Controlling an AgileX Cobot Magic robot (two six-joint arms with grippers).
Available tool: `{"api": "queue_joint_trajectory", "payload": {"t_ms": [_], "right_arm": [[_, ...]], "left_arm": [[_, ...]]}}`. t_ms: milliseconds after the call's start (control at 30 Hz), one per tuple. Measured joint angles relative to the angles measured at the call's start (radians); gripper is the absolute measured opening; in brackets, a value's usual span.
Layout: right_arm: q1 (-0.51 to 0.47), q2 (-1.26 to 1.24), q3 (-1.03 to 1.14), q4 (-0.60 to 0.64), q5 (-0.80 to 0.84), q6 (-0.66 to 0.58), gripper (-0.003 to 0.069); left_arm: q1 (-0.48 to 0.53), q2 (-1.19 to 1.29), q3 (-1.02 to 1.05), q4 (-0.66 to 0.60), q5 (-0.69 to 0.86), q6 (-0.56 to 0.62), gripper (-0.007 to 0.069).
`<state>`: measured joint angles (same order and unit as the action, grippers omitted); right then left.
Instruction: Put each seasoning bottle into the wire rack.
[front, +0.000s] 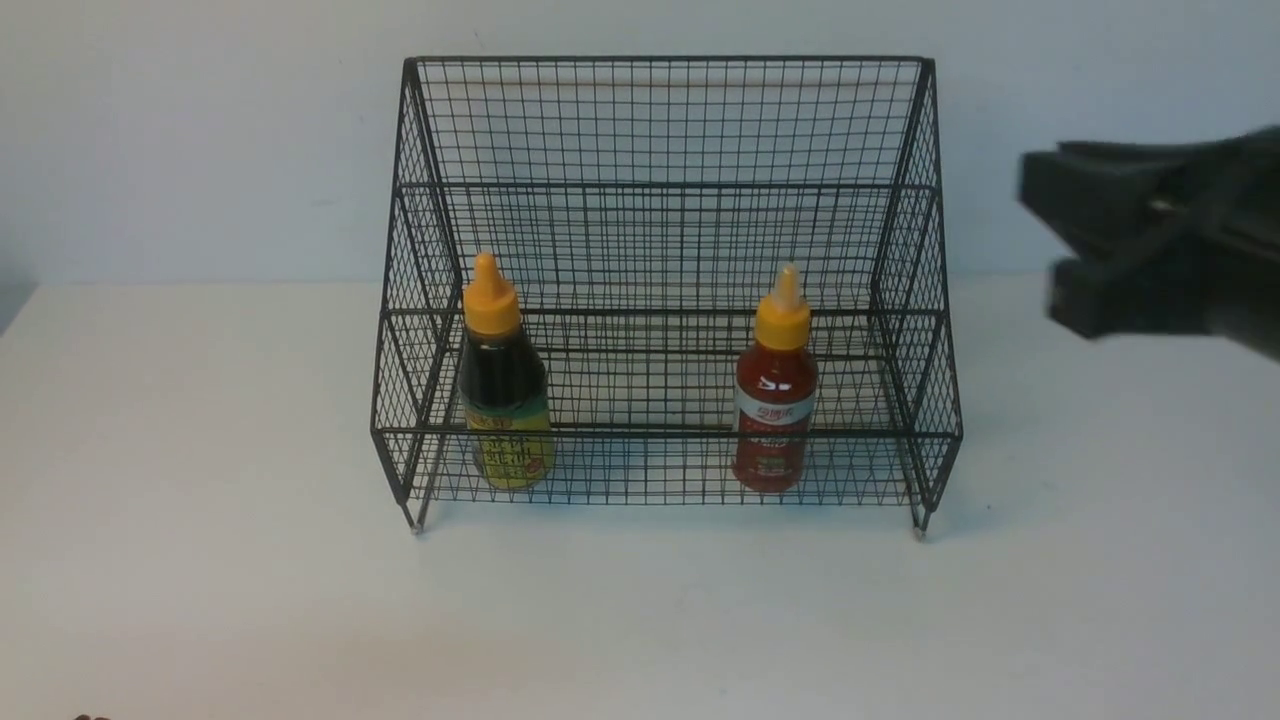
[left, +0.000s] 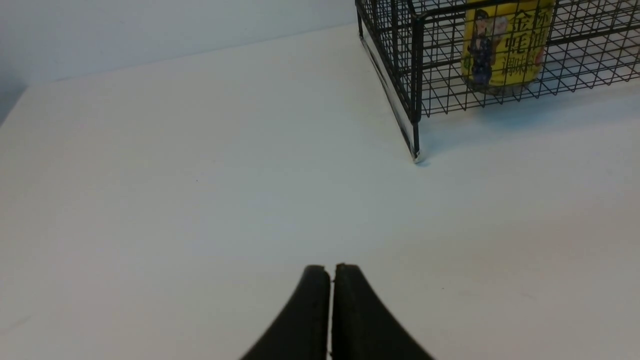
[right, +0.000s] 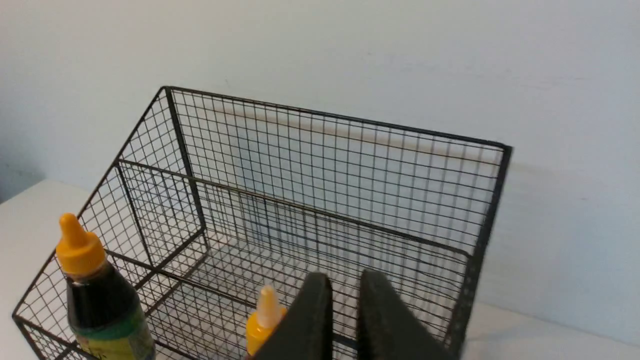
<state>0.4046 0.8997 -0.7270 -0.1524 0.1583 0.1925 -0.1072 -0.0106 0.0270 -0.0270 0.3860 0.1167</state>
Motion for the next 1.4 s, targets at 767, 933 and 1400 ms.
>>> {"api": "queue_joint_trajectory", "payload": {"t_ms": [767,933,1400], "right_arm": [[-0.318,-0.806,0.511,0.172,0.127,-0.001,-0.0015],[-0.318,-0.807,0.511,0.169,0.127,-0.001,-0.0015],[-0.318,-0.807,0.511,0.136,0.130,-0.011,-0.0015]], "left_arm": [[0.000,0.000,0.000,0.000,0.000,0.000,-0.0005],[0.000,0.000,0.000,0.000,0.000,0.000,-0.0005],[0.000,0.000,0.000,0.000,0.000,0.000,-0.0005]]}}
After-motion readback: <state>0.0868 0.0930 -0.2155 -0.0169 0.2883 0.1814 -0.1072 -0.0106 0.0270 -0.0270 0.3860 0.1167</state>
